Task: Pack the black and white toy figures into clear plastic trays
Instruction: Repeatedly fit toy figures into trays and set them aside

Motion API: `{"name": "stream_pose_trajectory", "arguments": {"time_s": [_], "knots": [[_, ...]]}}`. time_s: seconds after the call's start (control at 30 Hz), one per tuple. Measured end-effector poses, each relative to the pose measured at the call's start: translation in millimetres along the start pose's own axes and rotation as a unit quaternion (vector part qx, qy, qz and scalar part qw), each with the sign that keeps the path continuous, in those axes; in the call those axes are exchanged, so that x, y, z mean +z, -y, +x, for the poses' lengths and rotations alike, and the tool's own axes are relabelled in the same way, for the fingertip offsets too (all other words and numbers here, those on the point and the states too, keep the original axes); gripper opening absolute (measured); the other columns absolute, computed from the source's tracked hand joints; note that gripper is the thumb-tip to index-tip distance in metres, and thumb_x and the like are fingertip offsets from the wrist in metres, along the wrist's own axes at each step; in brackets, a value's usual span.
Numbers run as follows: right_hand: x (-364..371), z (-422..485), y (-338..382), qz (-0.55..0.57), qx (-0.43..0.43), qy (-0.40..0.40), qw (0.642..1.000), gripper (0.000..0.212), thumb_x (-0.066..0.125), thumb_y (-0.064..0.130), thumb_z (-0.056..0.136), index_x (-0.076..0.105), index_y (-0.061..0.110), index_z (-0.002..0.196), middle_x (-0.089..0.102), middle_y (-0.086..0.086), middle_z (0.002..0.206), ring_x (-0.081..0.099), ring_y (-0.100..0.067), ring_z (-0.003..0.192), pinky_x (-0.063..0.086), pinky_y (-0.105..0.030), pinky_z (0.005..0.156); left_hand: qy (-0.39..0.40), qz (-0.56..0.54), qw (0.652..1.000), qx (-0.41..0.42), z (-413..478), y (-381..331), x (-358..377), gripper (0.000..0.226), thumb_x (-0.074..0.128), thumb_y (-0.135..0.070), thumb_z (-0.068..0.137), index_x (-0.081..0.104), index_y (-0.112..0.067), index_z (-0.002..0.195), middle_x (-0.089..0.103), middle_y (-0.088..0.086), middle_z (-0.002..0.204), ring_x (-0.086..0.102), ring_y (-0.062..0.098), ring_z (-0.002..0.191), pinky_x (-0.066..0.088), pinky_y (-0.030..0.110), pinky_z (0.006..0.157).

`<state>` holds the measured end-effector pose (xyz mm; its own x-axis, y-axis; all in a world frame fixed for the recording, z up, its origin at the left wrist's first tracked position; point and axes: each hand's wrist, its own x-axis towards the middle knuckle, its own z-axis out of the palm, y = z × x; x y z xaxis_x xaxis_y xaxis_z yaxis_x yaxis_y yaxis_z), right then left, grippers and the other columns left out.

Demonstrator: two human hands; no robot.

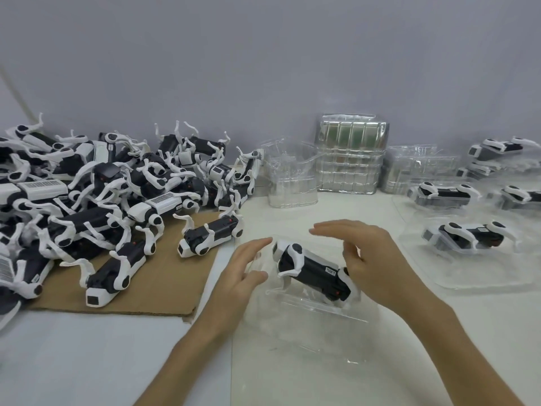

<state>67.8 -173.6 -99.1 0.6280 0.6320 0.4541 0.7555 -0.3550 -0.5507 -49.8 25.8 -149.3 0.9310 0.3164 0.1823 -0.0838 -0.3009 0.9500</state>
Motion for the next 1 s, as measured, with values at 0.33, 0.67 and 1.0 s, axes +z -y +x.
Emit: {"name": "stream_pose_trajectory", "arguments": {"time_s": [0.33, 0.67, 1.0], "knots": [[12.8, -7.6, 26.9, -0.035, -0.09, 0.168, 0.981, 0.036, 0.042, 0.008, 0.097, 0.062, 0.028, 0.12, 0.05, 0.027, 0.129, 0.057, -0.018, 0.105, 0.048, -0.036, 0.087, -0.026, 0.016, 0.999, 0.042, 0.1, 2.0, 4.6, 0.051, 0.046, -0.021, 0.079, 0.058, -0.045, 0.122, 0.045, -0.027, 0.142, 0.031, -0.011, 0.136, 0.031, 0.012, 0.102], [9.8, -4.6, 21.0, 0.007, -0.022, 0.082, 0.996, 0.042, 0.052, 0.013, 0.096, 0.062, 0.037, 0.129, 0.062, 0.021, 0.131, 0.052, 0.0, 0.123, 0.037, -0.028, 0.107, -0.059, 0.059, 0.996, 0.041, -2.1, -1.8, 4.1, 0.043, 0.044, -0.023, 0.078, 0.065, -0.036, 0.113, 0.048, -0.025, 0.136, 0.037, -0.013, 0.129, 0.03, 0.003, 0.097], [-10.4, 3.6, -21.0, -0.073, 0.355, 0.105, 0.926, 0.064, 0.026, 0.065, 0.096, 0.06, 0.012, 0.085, 0.065, -0.002, 0.088, 0.06, -0.028, 0.093, 0.04, -0.036, 0.073, -0.082, 0.073, 0.99, -0.091, 0.6, 0.4, -2.5, 0.051, 0.043, -0.064, 0.079, 0.059, -0.045, 0.123, 0.058, -0.027, 0.12, 0.052, -0.003, 0.115, 0.04, 0.028, 0.097]]}}
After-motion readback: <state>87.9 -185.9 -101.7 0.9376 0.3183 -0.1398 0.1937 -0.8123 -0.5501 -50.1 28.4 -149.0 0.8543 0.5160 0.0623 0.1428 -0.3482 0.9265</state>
